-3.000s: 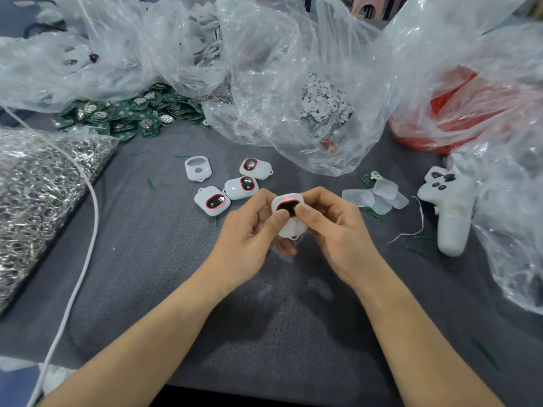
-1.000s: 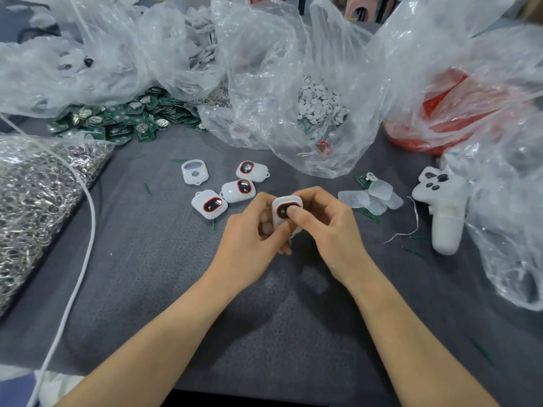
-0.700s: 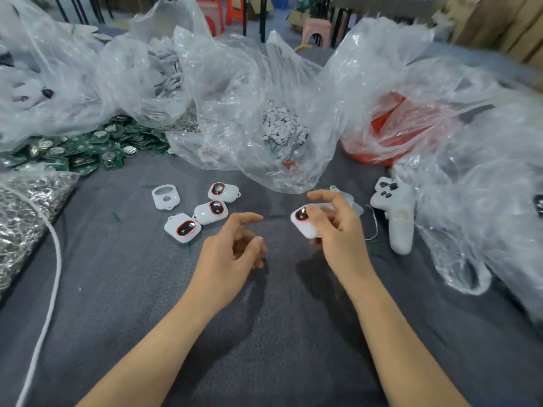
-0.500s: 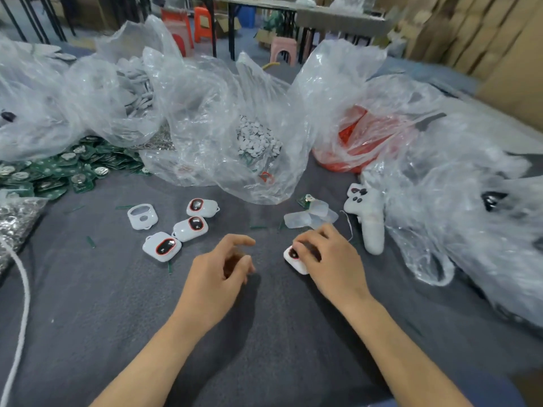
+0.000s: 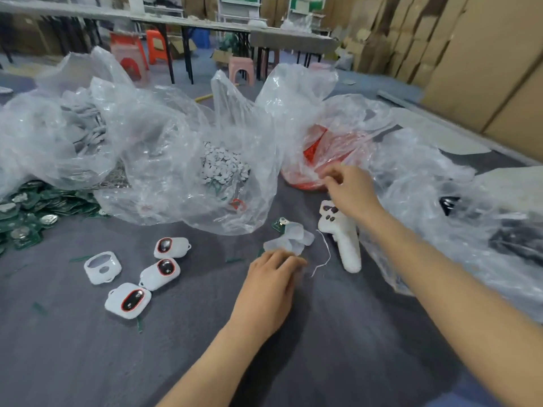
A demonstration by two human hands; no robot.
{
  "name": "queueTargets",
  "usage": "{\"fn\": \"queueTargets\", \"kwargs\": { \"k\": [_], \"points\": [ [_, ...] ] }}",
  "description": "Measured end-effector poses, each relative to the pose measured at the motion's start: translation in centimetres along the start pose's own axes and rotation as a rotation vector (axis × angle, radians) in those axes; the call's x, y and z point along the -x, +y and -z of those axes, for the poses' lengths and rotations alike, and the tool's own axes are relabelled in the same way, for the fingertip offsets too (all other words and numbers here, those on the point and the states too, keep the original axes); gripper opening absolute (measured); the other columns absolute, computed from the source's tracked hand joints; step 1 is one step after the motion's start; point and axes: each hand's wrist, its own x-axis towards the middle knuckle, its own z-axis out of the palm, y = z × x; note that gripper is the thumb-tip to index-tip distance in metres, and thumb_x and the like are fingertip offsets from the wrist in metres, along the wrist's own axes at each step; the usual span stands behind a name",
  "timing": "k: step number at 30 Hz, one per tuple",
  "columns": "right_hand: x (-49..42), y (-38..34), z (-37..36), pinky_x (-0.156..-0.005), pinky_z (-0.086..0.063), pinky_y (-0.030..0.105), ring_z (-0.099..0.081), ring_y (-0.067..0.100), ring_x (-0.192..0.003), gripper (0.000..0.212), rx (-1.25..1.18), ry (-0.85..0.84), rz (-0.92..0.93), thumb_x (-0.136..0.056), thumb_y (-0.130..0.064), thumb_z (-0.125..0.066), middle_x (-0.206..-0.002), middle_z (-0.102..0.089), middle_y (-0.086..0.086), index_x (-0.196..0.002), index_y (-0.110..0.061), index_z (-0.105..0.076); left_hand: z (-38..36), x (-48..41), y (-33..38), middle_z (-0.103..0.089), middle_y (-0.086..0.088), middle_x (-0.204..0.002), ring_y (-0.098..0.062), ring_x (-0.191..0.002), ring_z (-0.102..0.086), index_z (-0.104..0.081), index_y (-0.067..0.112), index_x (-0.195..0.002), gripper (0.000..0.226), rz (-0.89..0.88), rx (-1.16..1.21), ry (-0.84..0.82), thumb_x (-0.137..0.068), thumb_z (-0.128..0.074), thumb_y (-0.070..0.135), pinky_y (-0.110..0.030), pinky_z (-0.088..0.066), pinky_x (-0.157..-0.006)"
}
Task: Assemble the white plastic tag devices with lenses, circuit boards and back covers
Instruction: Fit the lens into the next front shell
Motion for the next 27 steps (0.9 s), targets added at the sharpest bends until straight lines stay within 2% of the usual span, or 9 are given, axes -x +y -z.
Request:
{"fn": "queueTargets", "kwargs": {
  "k": [4, 6, 8, 10, 13, 17, 20, 25, 27],
  "points": [
    [-6.8, -0.1, -1.4, -0.1, -0.044, 0.036, -0.061, 0.027, -0.109, 0.039, 0.147, -0.076, -0.045, -0.086, 0.009, -0.043, -0.117, -0.067, 0.012, -0.111, -0.004, -0.069, 0.3, 0.0, -0.3, -0.061, 0.003, -0.115, -0.023, -0.107, -0.051, -0.065, 0.016, -0.113, 0.022, 0.08, 0.108, 0.018, -0.095, -0.053, 0.012, -0.037, -0.042, -0.092],
    [-9.6, 0.0, -2.9, -0.094, -0.045, 0.034, -0.06, 0.028, -0.106, 0.034, 0.171, -0.135, -0.107, -0.084, 0.01, -0.044, -0.11, -0.067, 0.014, -0.1, -0.001, -0.072, 0.3, 0.1, -0.1, -0.062, 0.007, -0.112, -0.019, -0.107, -0.051, -0.064, 0.018, -0.112, 0.021, 0.071, 0.111, 0.021, -0.094, -0.053, 0.016, -0.035, -0.041, -0.093],
    [-11.4, 0.1, -4.5, -0.077, -0.041, 0.03, -0.059, 0.029, -0.098, 0.024, 0.228, -0.195, -0.157, -0.085, 0.008, -0.043, -0.104, -0.061, 0.019, -0.084, -0.002, -0.066, 0.3, 0.0, -0.1, -0.061, 0.01, -0.11, -0.014, -0.107, -0.05, -0.063, 0.021, -0.113, 0.022, 0.078, 0.122, 0.027, -0.095, -0.05, 0.023, -0.033, -0.04, -0.093],
    [-12.3, 0.4, -6.0, -0.076, -0.038, 0.029, -0.057, 0.034, -0.105, 0.025, 0.298, -0.229, -0.184, -0.088, 0.004, -0.044, -0.118, -0.057, 0.022, -0.103, -0.002, -0.063, 0.2, -0.1, -0.1, -0.06, 0.013, -0.111, -0.009, -0.108, -0.047, -0.06, 0.023, -0.115, 0.027, 0.108, 0.139, 0.027, -0.096, -0.043, 0.03, -0.028, -0.038, -0.094],
    [-13.6, 0.9, -7.6, -0.099, -0.04, 0.037, -0.048, 0.038, -0.12, 0.042, 0.414, -0.166, -0.194, -0.092, 0.001, -0.04, -0.143, -0.039, 0.028, -0.134, 0.008, -0.043, 0.2, -0.3, 0.0, -0.06, 0.014, -0.112, -0.008, -0.107, -0.048, -0.06, 0.025, -0.118, 0.04, 0.115, 0.152, 0.023, -0.096, -0.03, 0.039, -0.022, -0.033, -0.094],
    [-14.2, 0.8, -7.9, -0.094, -0.041, 0.043, -0.05, 0.042, -0.116, 0.028, 0.339, -0.135, -0.21, -0.093, 0.005, -0.038, -0.124, -0.054, 0.026, -0.115, 0.008, -0.055, 0.1, -0.3, 0.0, -0.064, 0.014, -0.108, -0.009, -0.105, -0.052, -0.064, 0.022, -0.114, 0.038, 0.11, 0.154, 0.056, -0.095, -0.034, 0.036, -0.022, -0.033, -0.093],
    [-14.1, 0.5, -7.5, -0.074, -0.04, 0.035, -0.056, 0.036, -0.101, 0.028, 0.292, -0.091, -0.173, -0.083, 0.016, -0.041, -0.085, -0.055, 0.012, -0.067, -0.007, -0.047, 0.1, -0.3, 0.1, -0.065, 0.014, -0.106, -0.008, -0.104, -0.053, -0.065, 0.021, -0.112, 0.036, 0.108, 0.163, 0.065, -0.094, -0.036, 0.035, -0.022, -0.034, -0.092],
    [-14.4, -0.1, -5.9, -0.058, -0.045, 0.029, -0.058, 0.026, -0.079, 0.019, 0.04, 0.019, -0.262, -0.079, 0.001, -0.051, -0.072, -0.054, 0.005, -0.067, -0.013, -0.049, 0.3, -0.3, 0.2, -0.065, 0.014, -0.108, -0.008, -0.106, -0.052, -0.065, 0.021, -0.114, 0.041, 0.119, 0.172, 0.043, -0.094, -0.032, 0.038, -0.026, -0.036, -0.093],
    [-14.3, -0.3, -4.7, -0.063, -0.051, 0.029, -0.063, 0.021, -0.075, 0.023, -0.049, 0.057, -0.297, -0.082, -0.005, -0.059, -0.072, -0.061, 0.008, -0.063, -0.016, -0.05, 0.4, -0.3, 0.2, -0.064, 0.013, -0.107, -0.007, -0.104, -0.05, -0.065, 0.022, -0.111, 0.041, 0.121, 0.177, 0.043, -0.094, -0.032, 0.038, -0.026, -0.036, -0.092]
  ]
}}
